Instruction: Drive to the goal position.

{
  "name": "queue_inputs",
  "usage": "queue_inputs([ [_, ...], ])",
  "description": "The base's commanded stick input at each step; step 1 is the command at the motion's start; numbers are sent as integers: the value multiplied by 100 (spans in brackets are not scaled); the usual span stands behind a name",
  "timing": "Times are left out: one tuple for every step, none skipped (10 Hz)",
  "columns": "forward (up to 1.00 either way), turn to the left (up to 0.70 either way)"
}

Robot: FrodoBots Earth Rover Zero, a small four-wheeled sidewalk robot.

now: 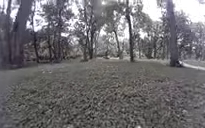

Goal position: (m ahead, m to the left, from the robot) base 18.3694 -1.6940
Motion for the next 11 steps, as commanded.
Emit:
queue_inputs([
  [70,0],
  [70,5],
  [70,12],
  [70,14],
  [70,14],
  [70,14],
  [70,14],
  [70,1],
  [70,0],
  [70,0],
  [70,0],
])
